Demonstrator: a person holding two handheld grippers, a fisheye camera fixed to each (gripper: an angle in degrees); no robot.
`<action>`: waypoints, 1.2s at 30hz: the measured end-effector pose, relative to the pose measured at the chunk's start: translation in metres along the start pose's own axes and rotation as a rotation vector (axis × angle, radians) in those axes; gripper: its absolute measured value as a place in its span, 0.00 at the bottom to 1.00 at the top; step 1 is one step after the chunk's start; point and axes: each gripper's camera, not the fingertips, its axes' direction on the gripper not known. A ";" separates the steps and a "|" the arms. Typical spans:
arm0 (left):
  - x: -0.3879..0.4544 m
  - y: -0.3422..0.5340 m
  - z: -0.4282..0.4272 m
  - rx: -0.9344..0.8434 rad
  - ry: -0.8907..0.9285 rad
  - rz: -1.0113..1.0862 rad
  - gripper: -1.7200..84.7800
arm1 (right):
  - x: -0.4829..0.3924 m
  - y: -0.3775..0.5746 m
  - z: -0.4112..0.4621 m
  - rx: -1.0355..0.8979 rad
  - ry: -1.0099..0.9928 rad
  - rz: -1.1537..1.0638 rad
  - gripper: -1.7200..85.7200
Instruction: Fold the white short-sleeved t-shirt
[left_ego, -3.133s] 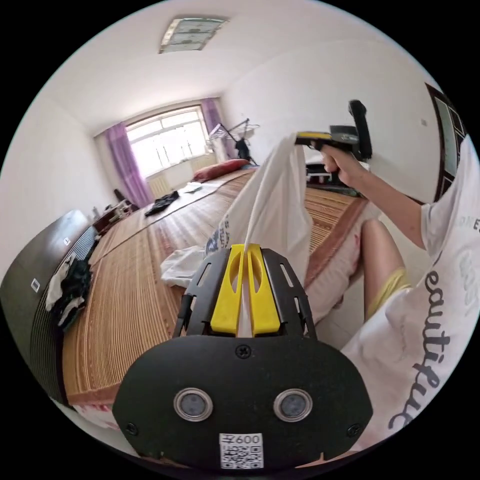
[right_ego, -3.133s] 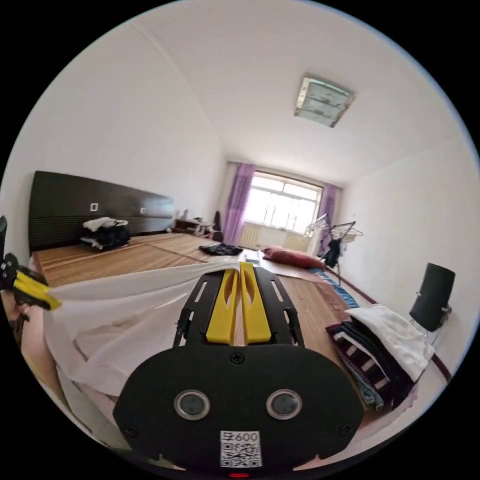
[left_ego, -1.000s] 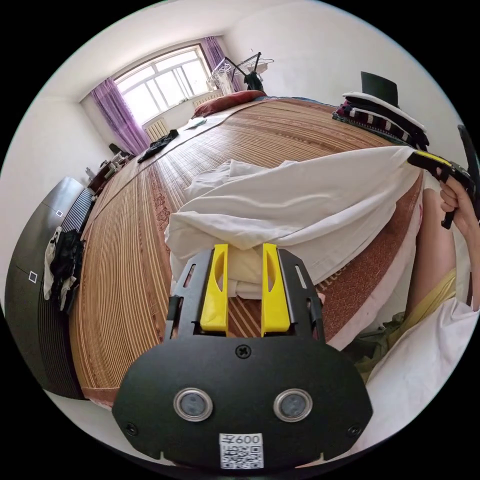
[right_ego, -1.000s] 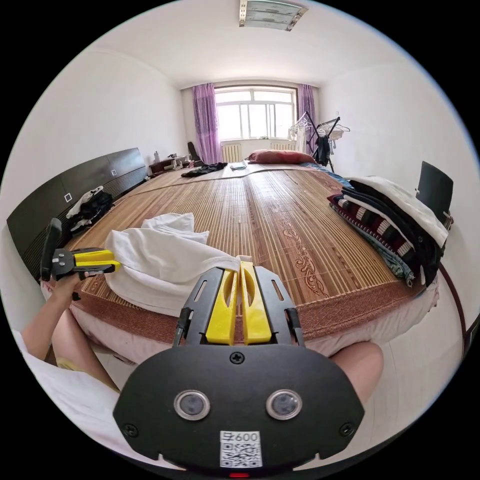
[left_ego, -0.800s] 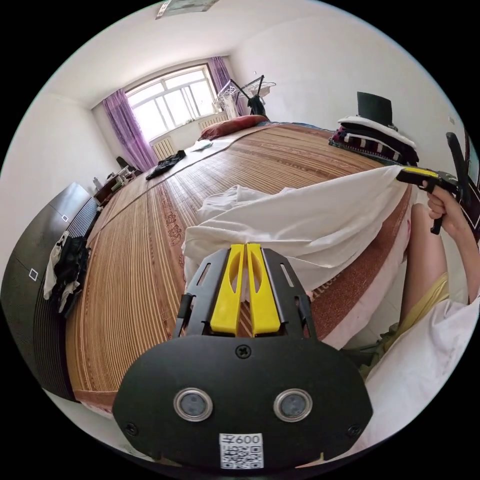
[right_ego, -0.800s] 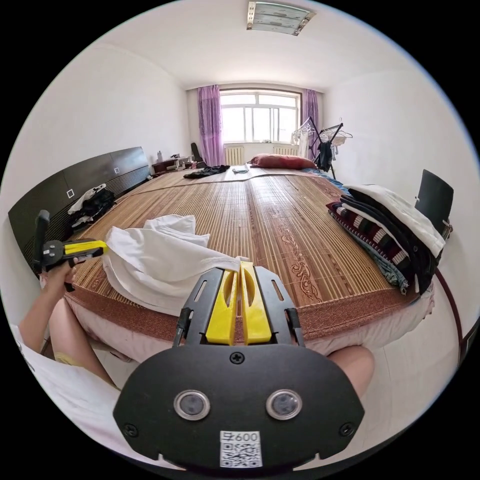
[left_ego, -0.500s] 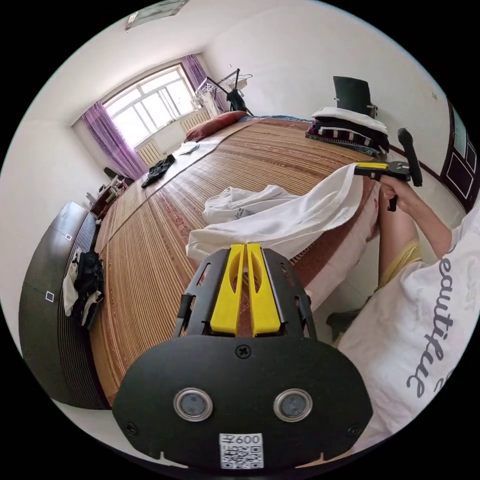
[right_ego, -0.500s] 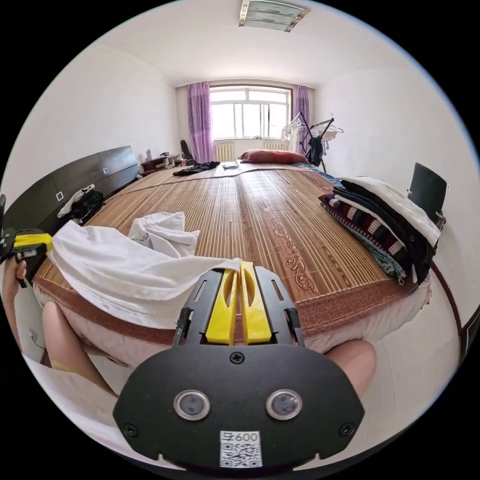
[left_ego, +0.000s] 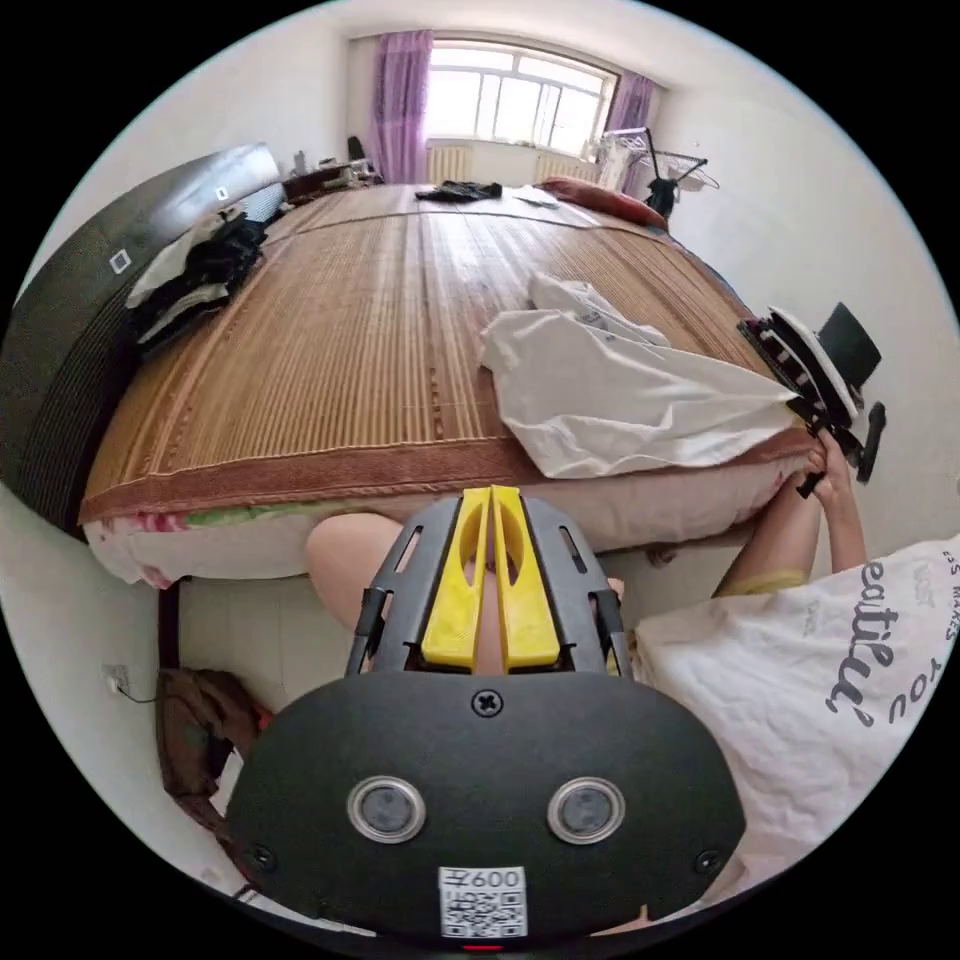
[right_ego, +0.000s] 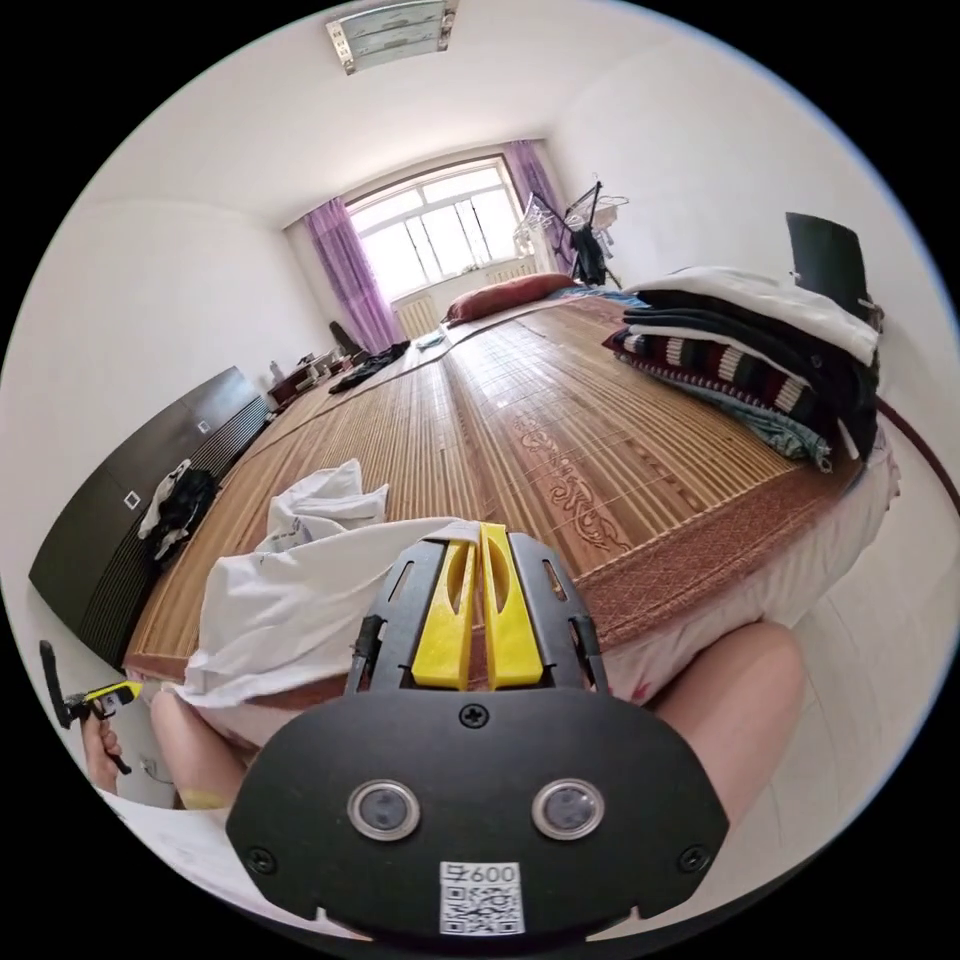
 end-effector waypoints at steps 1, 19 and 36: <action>-0.001 0.002 -0.002 0.015 -0.012 -0.007 0.03 | 0.007 0.001 -0.001 -0.006 -0.040 0.026 0.01; 0.330 0.137 0.104 0.260 -0.647 0.937 0.12 | 0.008 0.027 -0.017 -0.006 -0.048 -0.053 0.01; 0.332 0.188 0.115 0.204 -0.746 0.761 0.04 | -0.017 0.061 -0.033 -0.009 -0.059 -0.089 0.01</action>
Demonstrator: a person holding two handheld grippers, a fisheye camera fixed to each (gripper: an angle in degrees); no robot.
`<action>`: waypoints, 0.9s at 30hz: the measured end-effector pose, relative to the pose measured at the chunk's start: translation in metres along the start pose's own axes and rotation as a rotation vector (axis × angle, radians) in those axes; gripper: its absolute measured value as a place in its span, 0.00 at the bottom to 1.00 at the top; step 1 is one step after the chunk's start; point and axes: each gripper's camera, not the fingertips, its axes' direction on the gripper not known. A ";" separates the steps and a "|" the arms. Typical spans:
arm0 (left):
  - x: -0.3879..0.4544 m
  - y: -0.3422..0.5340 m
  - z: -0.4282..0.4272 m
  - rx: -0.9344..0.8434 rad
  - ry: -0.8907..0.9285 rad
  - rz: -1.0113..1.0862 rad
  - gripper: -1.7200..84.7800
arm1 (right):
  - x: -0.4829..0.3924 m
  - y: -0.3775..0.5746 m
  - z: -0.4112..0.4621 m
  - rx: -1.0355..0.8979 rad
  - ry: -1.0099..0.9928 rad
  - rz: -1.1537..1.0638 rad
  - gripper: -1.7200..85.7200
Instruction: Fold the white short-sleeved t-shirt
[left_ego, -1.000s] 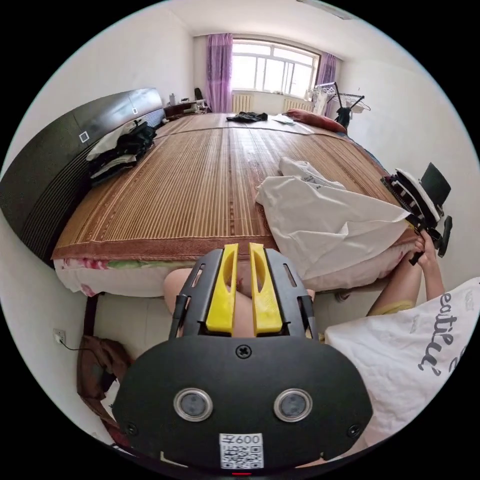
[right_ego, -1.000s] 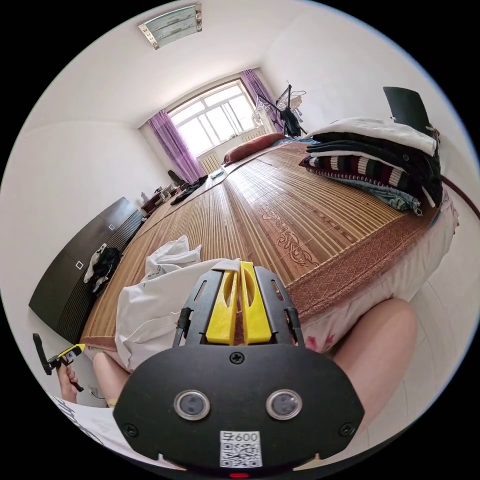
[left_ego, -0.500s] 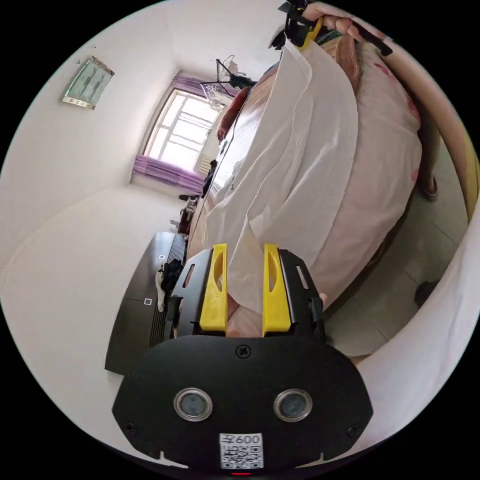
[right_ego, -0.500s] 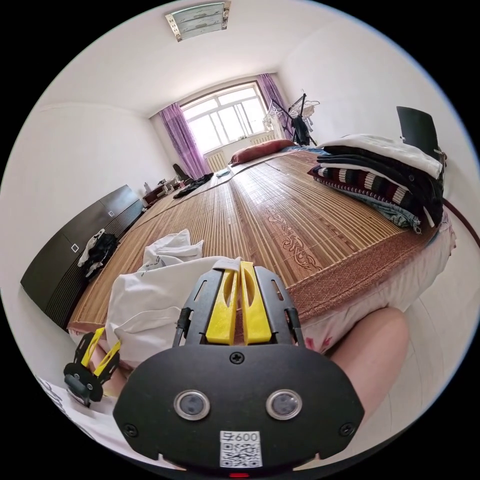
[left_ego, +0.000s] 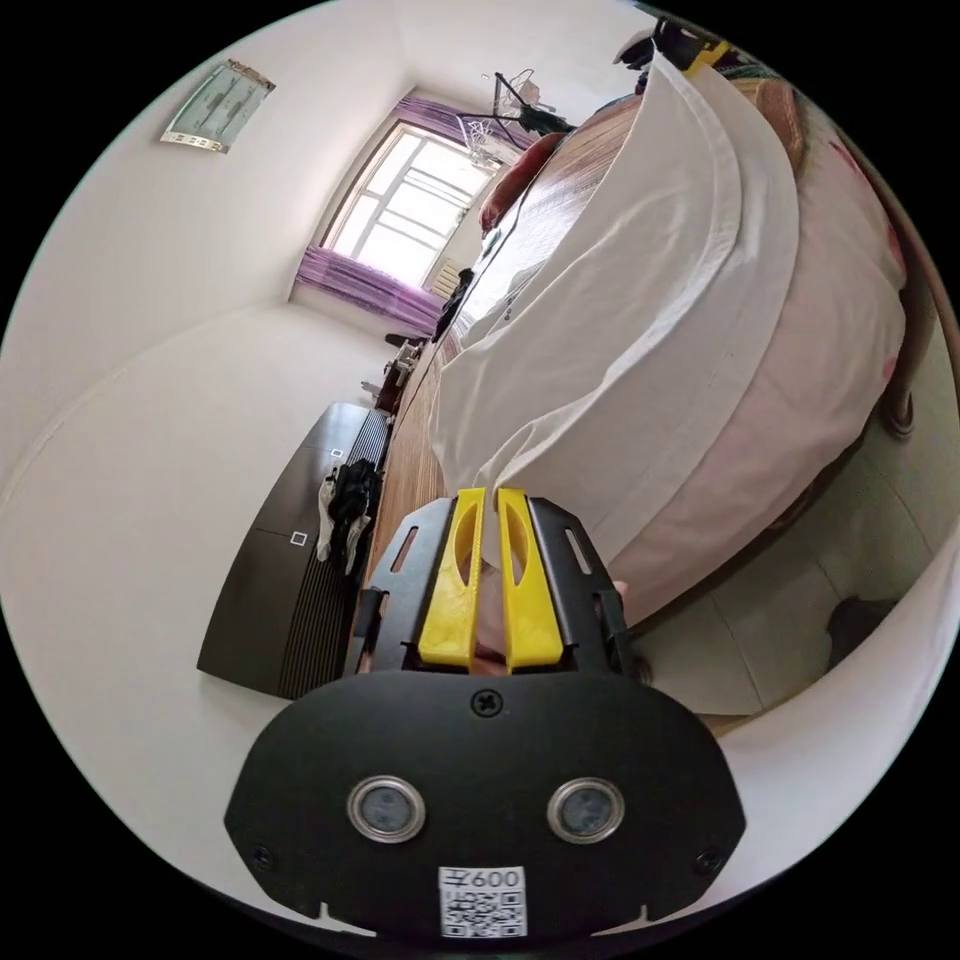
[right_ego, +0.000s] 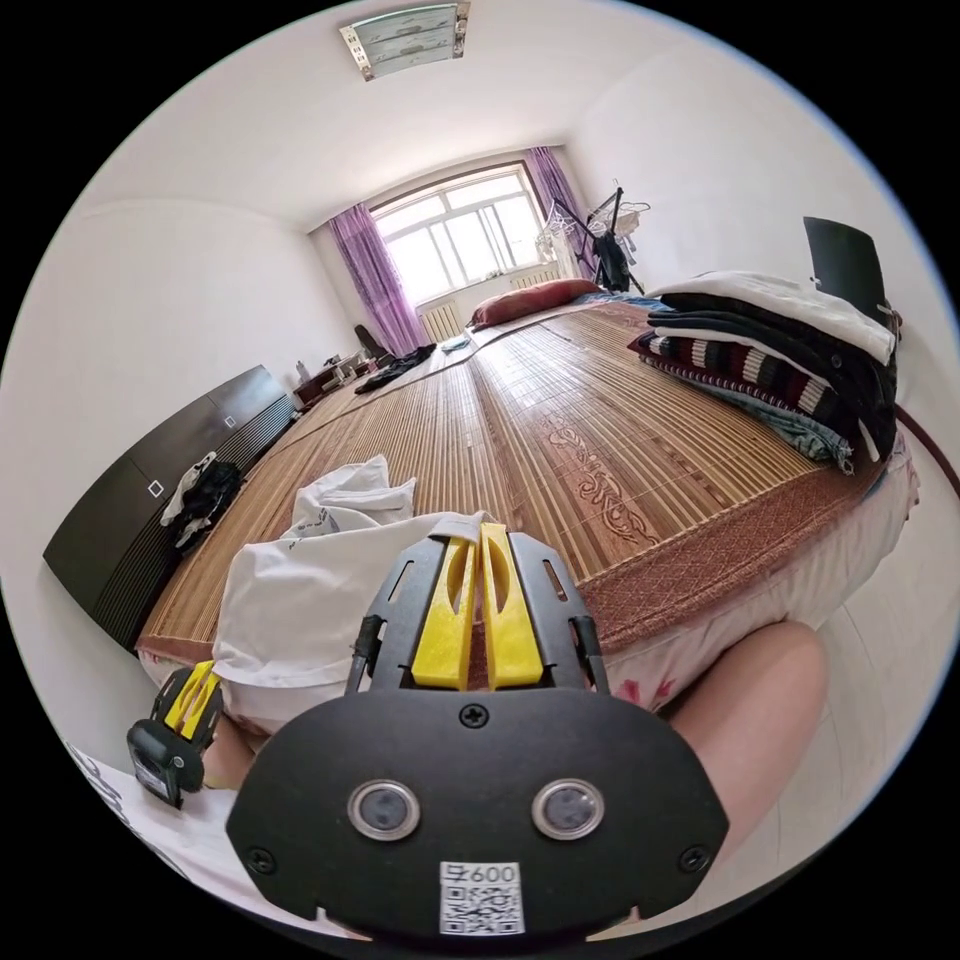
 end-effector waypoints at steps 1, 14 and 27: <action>0.000 0.001 0.000 -0.008 0.006 -0.001 0.04 | -0.003 0.003 -0.003 0.003 0.007 -0.004 0.01; -0.302 0.060 -0.084 0.217 0.026 -0.431 0.03 | -0.168 -0.009 -0.181 0.324 0.053 -0.920 0.01; -0.366 -0.036 0.073 -0.103 0.598 -0.009 0.03 | -0.241 -0.118 -0.029 -0.586 -0.220 -1.101 0.01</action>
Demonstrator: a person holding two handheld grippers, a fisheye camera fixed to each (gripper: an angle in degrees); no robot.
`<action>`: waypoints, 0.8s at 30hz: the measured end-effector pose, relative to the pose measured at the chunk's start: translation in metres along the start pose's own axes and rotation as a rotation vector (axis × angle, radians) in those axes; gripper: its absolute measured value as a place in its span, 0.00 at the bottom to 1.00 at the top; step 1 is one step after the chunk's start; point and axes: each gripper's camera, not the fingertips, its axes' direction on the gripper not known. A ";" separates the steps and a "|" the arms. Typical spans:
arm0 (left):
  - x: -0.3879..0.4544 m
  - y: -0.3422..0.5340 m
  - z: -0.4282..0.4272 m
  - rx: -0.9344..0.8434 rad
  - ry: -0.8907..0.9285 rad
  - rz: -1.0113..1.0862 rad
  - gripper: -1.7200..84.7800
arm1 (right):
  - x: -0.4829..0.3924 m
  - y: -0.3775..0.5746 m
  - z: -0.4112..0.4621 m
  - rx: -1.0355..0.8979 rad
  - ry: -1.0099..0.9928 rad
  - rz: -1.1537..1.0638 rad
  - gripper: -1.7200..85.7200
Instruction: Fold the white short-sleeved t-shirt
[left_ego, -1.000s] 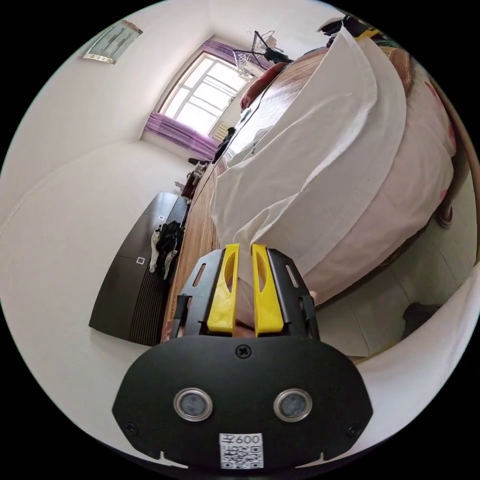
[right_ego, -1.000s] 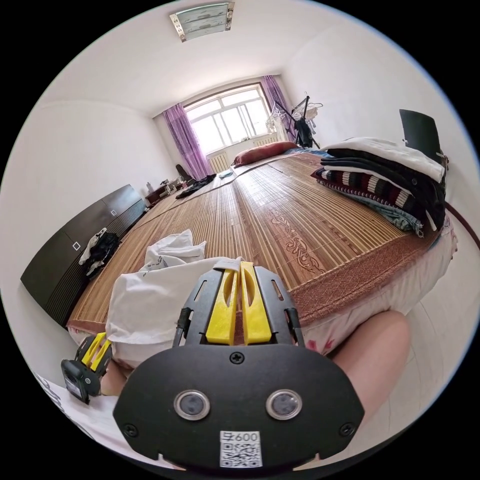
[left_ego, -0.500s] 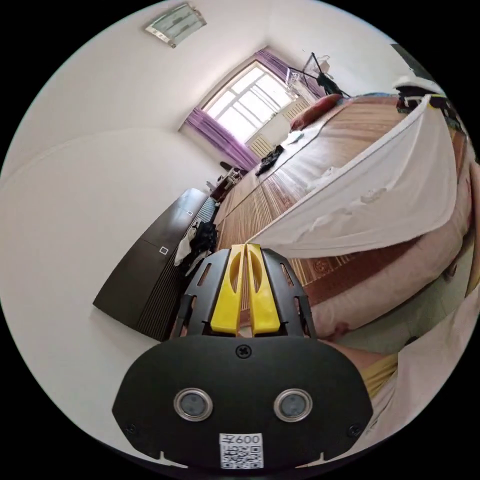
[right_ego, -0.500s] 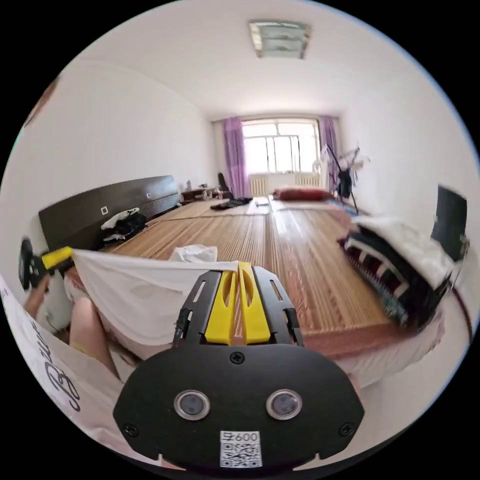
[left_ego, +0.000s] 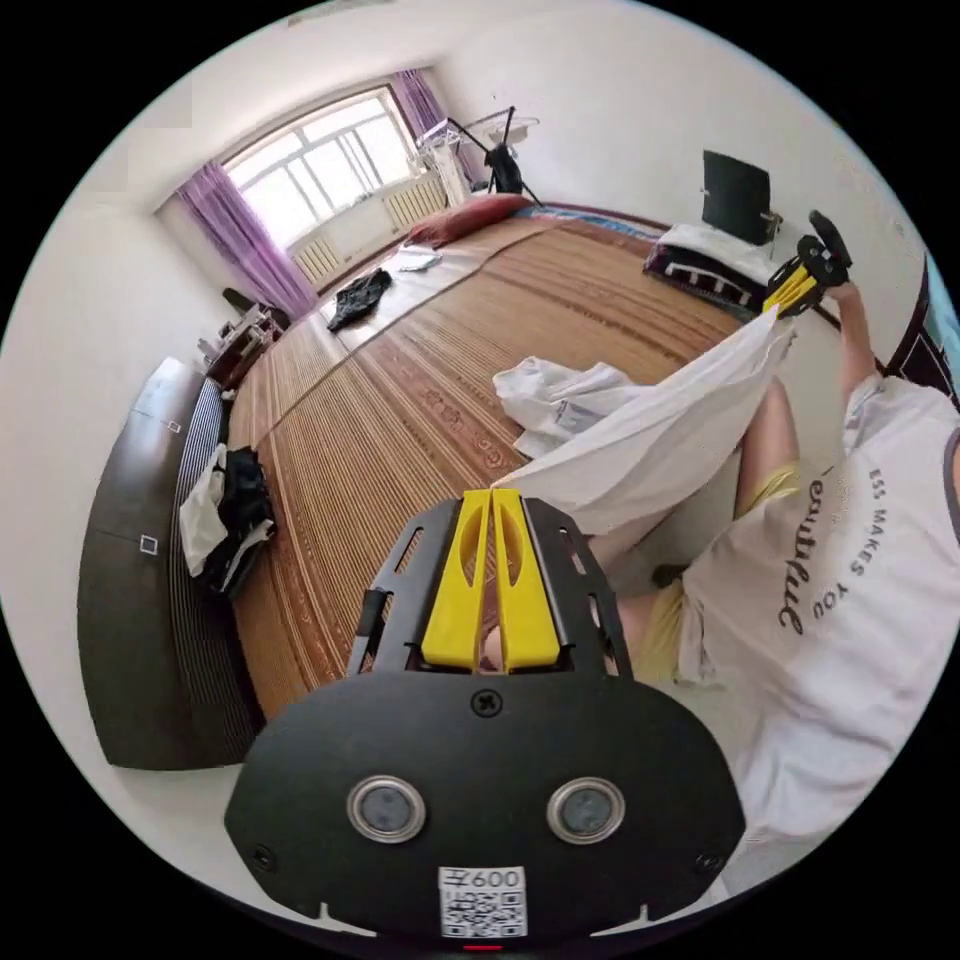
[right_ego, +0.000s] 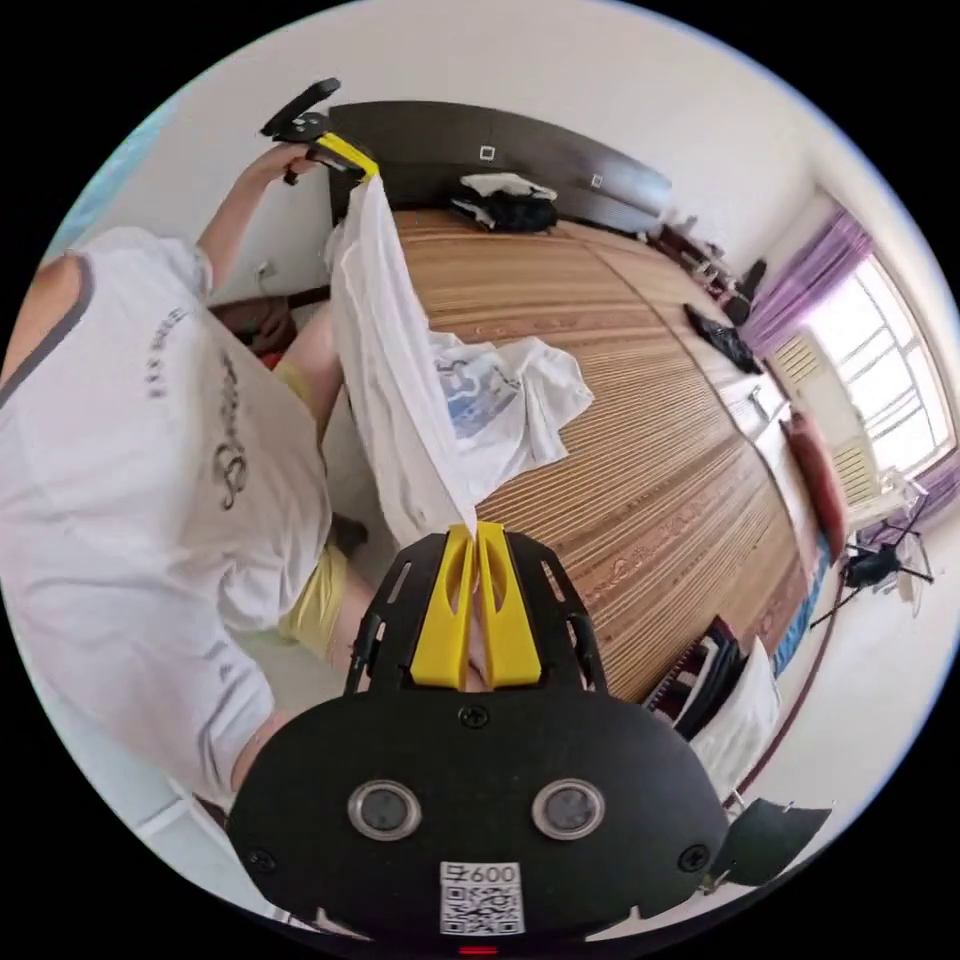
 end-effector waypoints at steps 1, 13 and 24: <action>-0.005 -0.036 0.018 0.010 -0.192 0.012 0.03 | 0.024 -0.036 0.017 -0.018 0.137 0.070 0.01; -0.042 -0.053 -0.184 0.790 -1.069 -0.099 0.03 | 0.016 -0.033 -0.296 0.862 0.832 0.170 0.01; 0.089 0.018 0.077 0.500 -0.451 0.182 0.03 | 0.015 0.116 0.017 0.495 0.308 0.427 0.01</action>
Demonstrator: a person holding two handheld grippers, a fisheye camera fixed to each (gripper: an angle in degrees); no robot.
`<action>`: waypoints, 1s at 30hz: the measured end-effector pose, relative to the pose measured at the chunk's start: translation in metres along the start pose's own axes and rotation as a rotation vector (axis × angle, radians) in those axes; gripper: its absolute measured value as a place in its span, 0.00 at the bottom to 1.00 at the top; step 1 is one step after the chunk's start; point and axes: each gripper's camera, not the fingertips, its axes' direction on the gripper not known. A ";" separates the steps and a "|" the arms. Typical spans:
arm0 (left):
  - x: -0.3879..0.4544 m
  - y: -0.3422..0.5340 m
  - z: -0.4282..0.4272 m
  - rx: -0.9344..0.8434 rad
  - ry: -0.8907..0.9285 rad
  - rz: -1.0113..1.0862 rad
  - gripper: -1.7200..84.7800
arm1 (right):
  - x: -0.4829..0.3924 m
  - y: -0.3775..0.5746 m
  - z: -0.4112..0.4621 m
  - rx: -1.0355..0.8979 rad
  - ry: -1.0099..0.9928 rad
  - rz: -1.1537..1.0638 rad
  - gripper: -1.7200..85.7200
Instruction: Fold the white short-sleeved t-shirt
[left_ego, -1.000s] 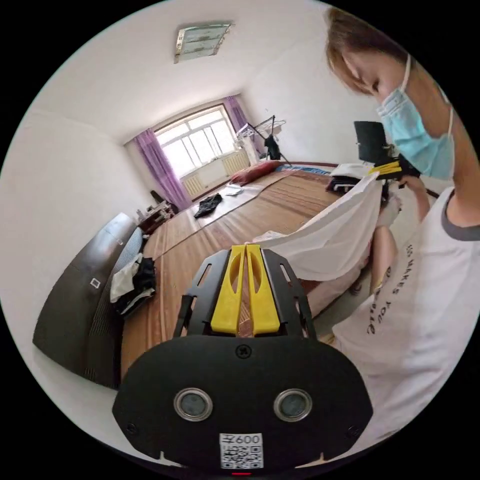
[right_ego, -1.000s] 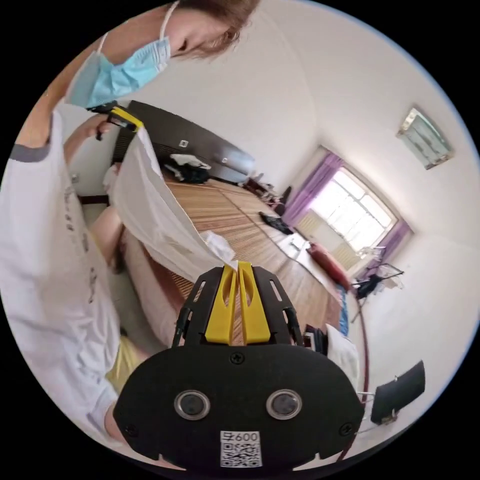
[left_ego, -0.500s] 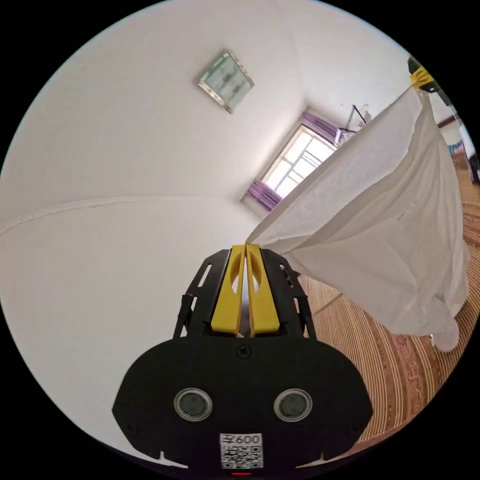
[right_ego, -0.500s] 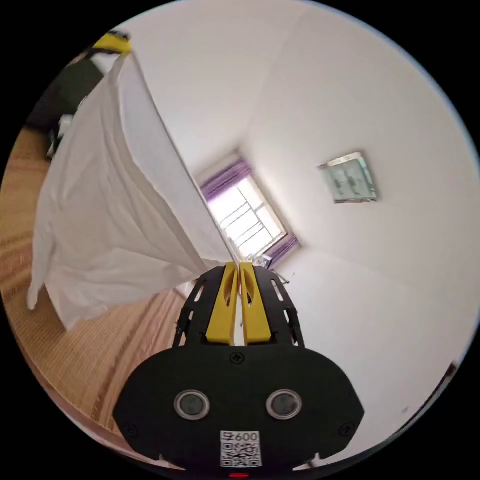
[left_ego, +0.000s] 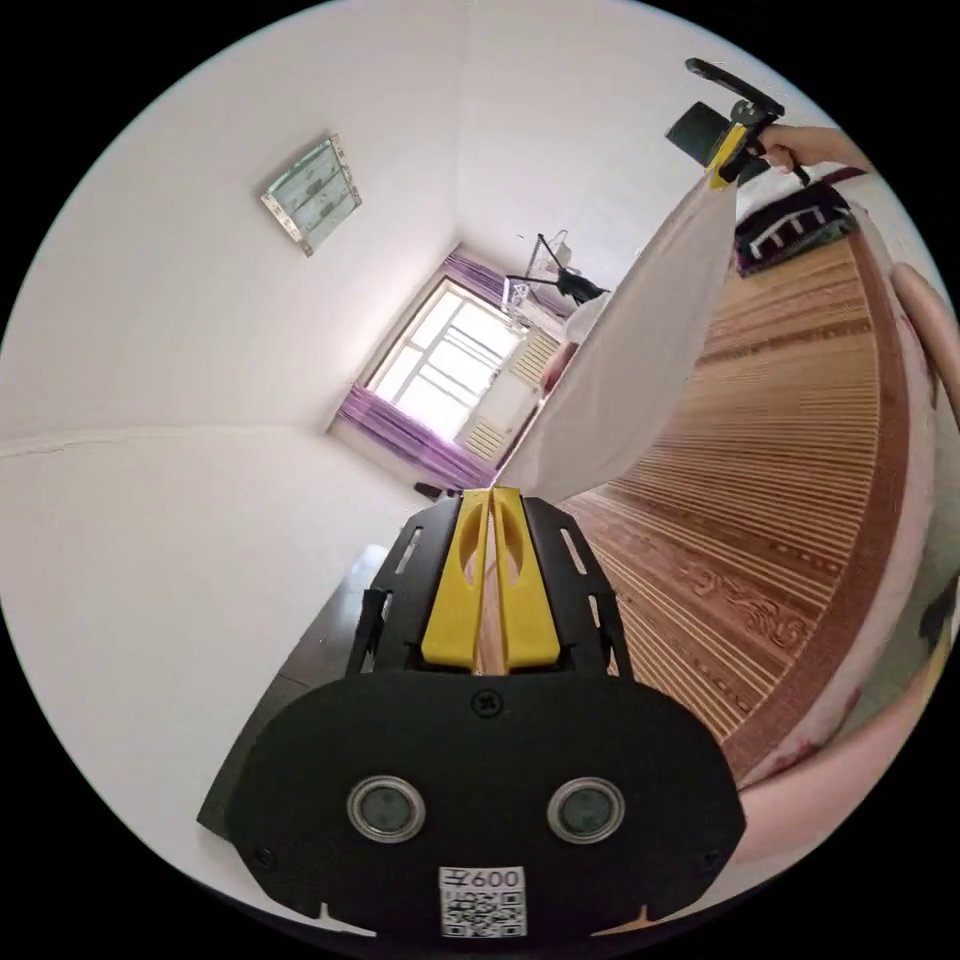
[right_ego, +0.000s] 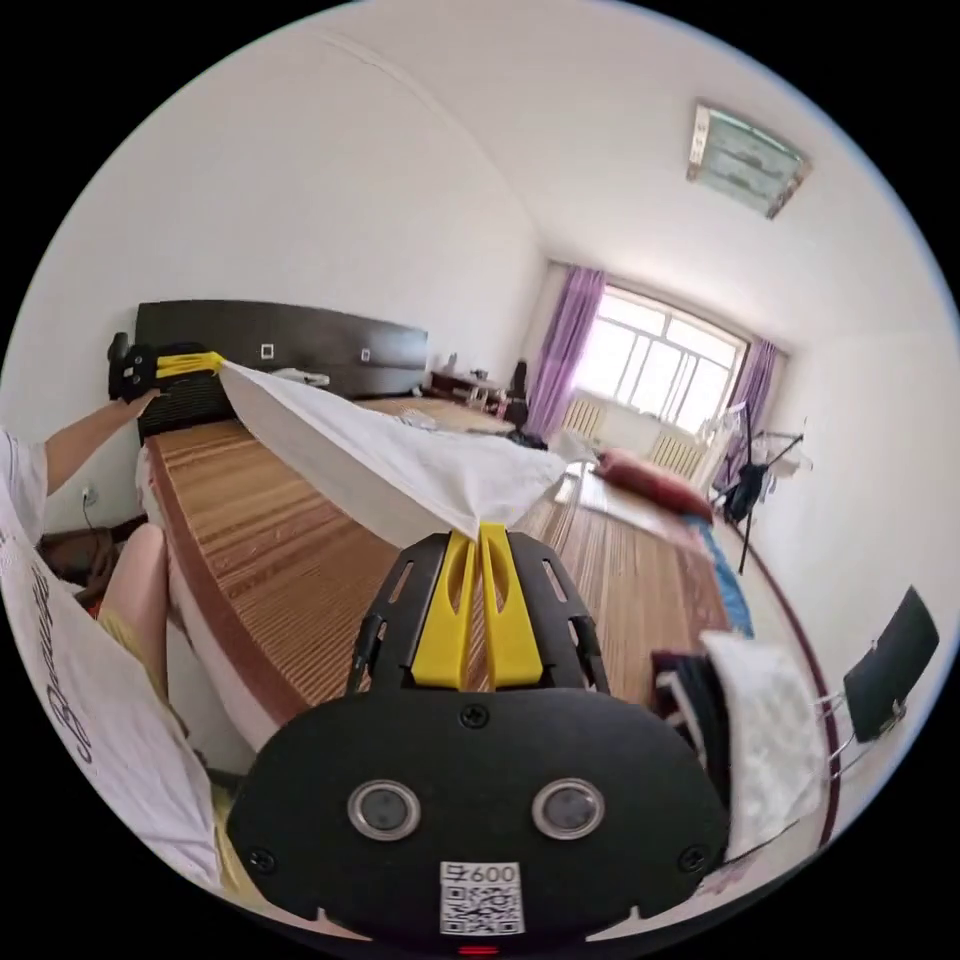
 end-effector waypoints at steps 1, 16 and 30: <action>0.041 0.015 0.013 -0.077 0.104 0.035 0.03 | -0.002 0.038 0.024 -0.088 -0.022 0.054 0.01; 0.081 0.057 0.063 -0.361 0.628 -0.016 0.03 | 0.017 0.087 0.057 -0.487 -0.221 0.037 0.01; 0.049 0.075 0.070 -0.465 0.494 -0.084 0.03 | 0.053 0.097 0.032 -0.604 -0.177 0.024 0.03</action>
